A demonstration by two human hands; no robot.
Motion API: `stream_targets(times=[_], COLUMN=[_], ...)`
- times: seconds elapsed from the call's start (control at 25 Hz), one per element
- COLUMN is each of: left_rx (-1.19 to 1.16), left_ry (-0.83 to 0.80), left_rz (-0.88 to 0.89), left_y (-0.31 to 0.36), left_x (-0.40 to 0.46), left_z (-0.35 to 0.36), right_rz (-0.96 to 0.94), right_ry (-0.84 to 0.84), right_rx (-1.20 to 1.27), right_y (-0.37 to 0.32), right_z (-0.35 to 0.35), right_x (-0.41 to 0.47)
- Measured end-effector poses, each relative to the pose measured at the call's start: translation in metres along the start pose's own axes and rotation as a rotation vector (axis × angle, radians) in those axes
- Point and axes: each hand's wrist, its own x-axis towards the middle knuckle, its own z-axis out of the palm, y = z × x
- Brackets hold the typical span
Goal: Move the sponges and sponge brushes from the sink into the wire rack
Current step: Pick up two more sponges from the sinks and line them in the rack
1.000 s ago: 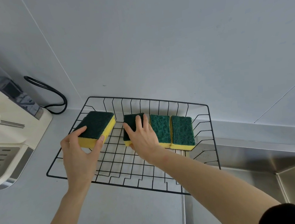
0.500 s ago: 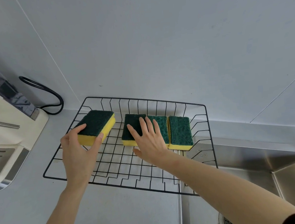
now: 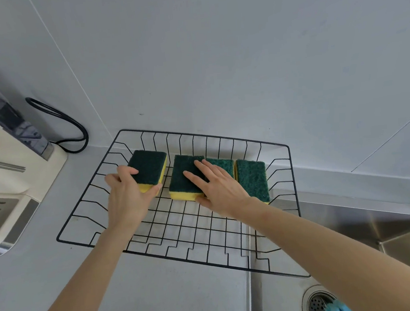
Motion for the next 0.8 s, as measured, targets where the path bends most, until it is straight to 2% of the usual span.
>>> stream_targets(times=[0.36, 0.48, 0.6, 0.8], left_rx=[0.041, -0.021, -0.074, -0.027], left_ry=[-0.184, -0.268, -0.251, -0.233], left_rz=[-0.003, -0.016, -0.032, -0.016], left_y=[-0.009, -0.013, -0.008, -0.005], left_x=[0.010, 0.009, 0.015, 0.013], left_z=[0.015, 0.016, 0.016, 0.018], right_rz=[0.024, 0.039, 0.015, -0.011], right_ry=[0.015, 0.027, 0.021, 0.013], right_rx=[-0.025, 0.017, 0.035, 0.054], right_y=[0.010, 0.009, 0.011, 0.015], right_z=[0.004, 0.006, 0.004, 0.003], right_x=[-0.007, -0.005, -0.004, -0.005])
